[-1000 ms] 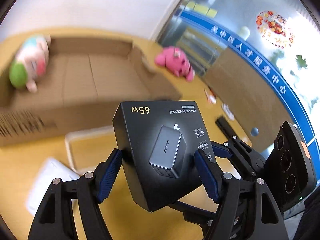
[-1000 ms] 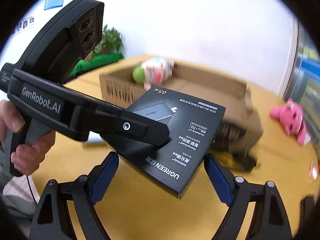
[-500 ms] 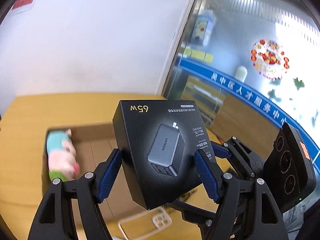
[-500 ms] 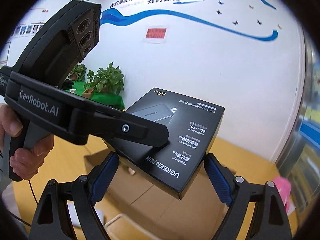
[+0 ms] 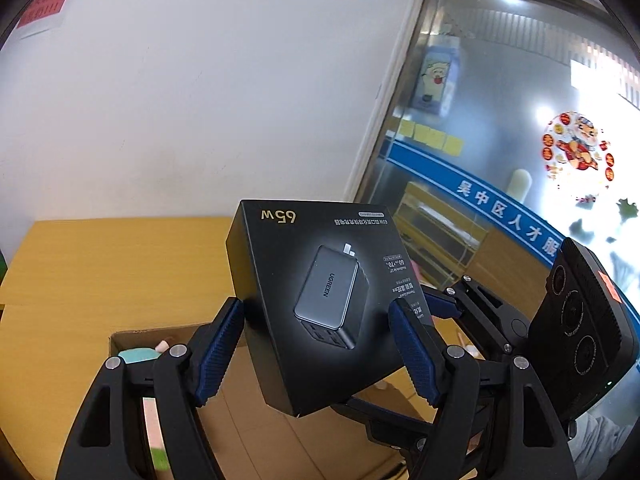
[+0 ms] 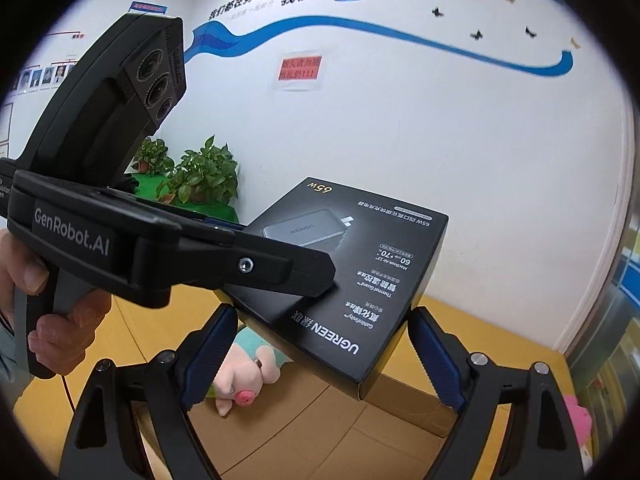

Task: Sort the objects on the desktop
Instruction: 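Grasp the black charger box with both grippers and lift it toward the box, then lower the charger box into the cardboard box and open both grippers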

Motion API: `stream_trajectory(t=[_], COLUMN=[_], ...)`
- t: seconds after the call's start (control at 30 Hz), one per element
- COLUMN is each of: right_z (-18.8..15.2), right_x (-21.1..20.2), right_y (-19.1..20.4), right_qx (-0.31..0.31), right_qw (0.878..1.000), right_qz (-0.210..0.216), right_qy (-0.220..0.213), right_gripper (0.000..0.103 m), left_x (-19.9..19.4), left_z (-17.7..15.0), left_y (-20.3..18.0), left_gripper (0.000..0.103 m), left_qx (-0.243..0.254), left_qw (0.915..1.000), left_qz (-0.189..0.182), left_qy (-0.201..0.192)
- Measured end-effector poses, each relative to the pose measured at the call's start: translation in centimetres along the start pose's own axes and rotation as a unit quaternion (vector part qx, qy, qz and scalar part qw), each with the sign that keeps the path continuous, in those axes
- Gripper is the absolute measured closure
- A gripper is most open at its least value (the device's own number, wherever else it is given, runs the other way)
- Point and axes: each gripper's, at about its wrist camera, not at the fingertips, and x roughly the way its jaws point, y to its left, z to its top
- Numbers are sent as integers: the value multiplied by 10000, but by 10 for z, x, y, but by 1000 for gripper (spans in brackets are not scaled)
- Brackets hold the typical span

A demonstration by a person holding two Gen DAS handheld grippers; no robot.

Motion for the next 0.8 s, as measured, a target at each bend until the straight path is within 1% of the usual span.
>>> stream_trajectory(t=[0.13,0.2,0.37,0.4,0.43,0.53,0.63,0.8], right_z=[-11,-20,-58,-61,-71,-93,-113,-142], right_x=[46,67,124,136,150,177,203,227], right_y=[-22,-31,-51,-57,-61,-68,-75,-73], right_qx=[243,386,772,823,900,1116,1325,1563], right_qw=[9991,9980,9905,9889,9861,9782,9689,9523], right_qz=[155,220,412,446,502,662,798,908], right_qy=[303,459,1064,1156,1306,1624,1932,2461], right_gripper=[16,16,16,16,16,16,16,16], left_x=[47,69,132,142,153,184,203,227], left_z=[4,2,-18,-24,-30,-51,-68,-97], left_y=[29,44,83,90,97,118,125,139], left_gripper=[25,25,25,25,25,25,25,26], left_qx=[-118,-226,-513,-586,-676,-999,-1066,-1260], left_qw=[9991,9982,9929,9914,9896,9812,9762,9651], left_qz=[121,110,114,120,130,188,270,465], left_qy=[377,546,1066,1160,1266,1639,1868,2246])
